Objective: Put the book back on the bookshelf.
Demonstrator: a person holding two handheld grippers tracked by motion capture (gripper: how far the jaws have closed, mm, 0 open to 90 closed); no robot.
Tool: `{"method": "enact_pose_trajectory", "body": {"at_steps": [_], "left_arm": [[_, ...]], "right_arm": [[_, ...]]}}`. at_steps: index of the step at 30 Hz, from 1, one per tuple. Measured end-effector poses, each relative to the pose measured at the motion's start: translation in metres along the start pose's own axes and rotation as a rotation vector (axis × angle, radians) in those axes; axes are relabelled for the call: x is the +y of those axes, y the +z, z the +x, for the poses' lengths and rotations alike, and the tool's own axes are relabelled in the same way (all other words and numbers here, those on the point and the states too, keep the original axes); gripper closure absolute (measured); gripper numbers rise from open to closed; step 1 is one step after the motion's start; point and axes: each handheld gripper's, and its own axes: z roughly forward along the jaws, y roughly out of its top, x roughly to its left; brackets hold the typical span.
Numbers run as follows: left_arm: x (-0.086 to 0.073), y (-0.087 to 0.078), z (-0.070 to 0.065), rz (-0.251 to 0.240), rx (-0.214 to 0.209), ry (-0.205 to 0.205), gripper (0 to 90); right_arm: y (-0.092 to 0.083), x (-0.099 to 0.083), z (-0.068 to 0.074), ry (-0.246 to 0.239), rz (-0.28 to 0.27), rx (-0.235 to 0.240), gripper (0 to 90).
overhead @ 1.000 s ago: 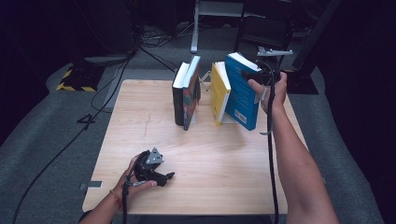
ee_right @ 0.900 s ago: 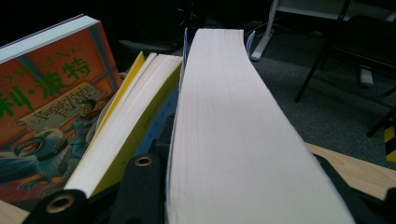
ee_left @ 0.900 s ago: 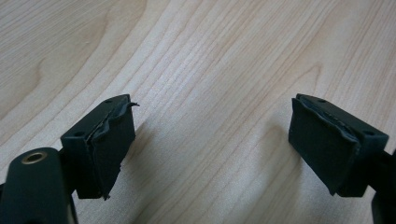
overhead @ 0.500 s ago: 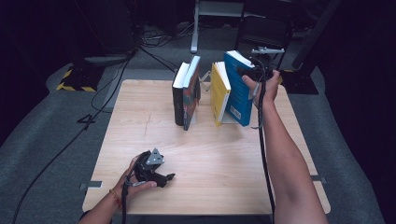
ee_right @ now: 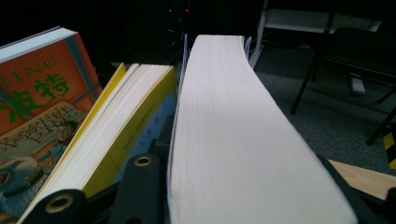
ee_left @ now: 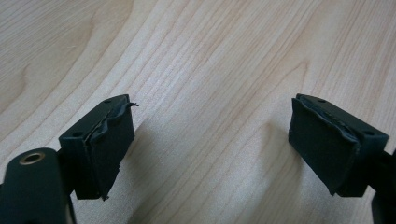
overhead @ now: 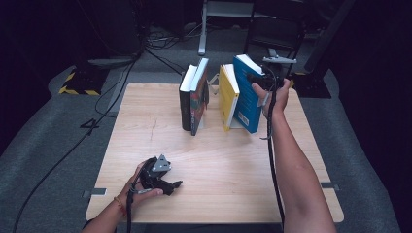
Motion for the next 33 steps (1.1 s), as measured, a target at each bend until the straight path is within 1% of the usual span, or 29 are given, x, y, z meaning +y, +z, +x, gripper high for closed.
{"method": "enact_pose_trajectory", "body": {"at_steps": [2,4,6,10,12,14,20,21,23,24,25,26,27,28,29,30,31,32,33], "left_arm": [[0.000,0.000,0.000,0.000,-0.002,0.000,14.3],[0.000,0.000,0.000,0.001,-0.003,0.001,14.3],[0.000,0.001,0.000,0.000,-0.003,0.002,14.3],[0.001,0.001,0.000,0.001,-0.003,0.002,14.2],[0.001,0.001,0.000,0.001,-0.003,0.002,14.2],[0.001,0.001,0.000,0.002,-0.005,0.005,14.3],[0.001,0.001,0.000,0.000,-0.005,0.000,14.2],[0.001,0.001,0.000,0.000,-0.005,0.000,14.2],[0.001,0.001,0.000,0.000,-0.005,0.001,14.2],[0.001,0.001,0.000,0.000,-0.005,0.000,14.1],[0.001,0.001,0.000,0.000,-0.005,0.001,14.2],[0.001,0.001,0.000,0.000,-0.004,0.001,14.2],[0.001,0.001,0.000,0.000,-0.004,0.001,14.2],[0.001,0.001,0.000,0.000,-0.005,0.001,14.2],[0.001,0.001,0.000,0.000,-0.005,0.000,14.2],[0.001,0.001,0.000,0.000,-0.005,0.000,14.2],[0.001,0.001,0.000,0.000,-0.005,0.000,14.2],[0.001,0.001,0.000,0.000,-0.005,0.000,14.2],[0.001,0.001,0.000,0.000,-0.005,0.001,14.2]], "right_arm": [[-0.004,-0.003,0.001,-0.008,0.002,-0.009,60.6],[-0.007,-0.005,0.001,-0.006,0.004,-0.013,60.4],[-0.010,-0.009,-0.002,0.006,0.006,-0.006,60.2],[-0.015,-0.015,-0.006,0.012,0.013,-0.002,59.8],[-0.017,-0.017,-0.008,0.024,0.018,0.005,59.6],[-0.019,-0.018,-0.008,0.021,0.031,0.009,59.3],[-0.024,-0.021,-0.010,0.044,0.066,0.039,58.7],[-0.026,-0.022,-0.009,0.040,0.080,0.042,58.4],[-0.026,-0.022,-0.008,0.035,0.085,0.040,58.2],[-0.027,-0.021,-0.006,0.021,0.095,0.031,57.3],[-0.027,-0.021,-0.006,0.021,0.095,0.031,57.3],[-0.027,-0.018,-0.004,-0.008,0.111,0.029,54.9],[-0.027,-0.018,-0.004,-0.008,0.111,0.029,54.9],[-0.027,-0.016,-0.003,-0.021,0.117,0.034,52.3],[-0.025,-0.015,-0.002,-0.030,0.138,0.041,49.6],[-0.022,-0.013,-0.001,-0.045,0.160,0.036,48.8],[-0.020,-0.011,-0.001,-0.048,0.171,0.021,49.4],[-0.019,-0.010,-0.002,-0.051,0.178,0.020,49.8],[-0.018,-0.008,-0.003,-0.045,0.195,0.032,50.4]]}}
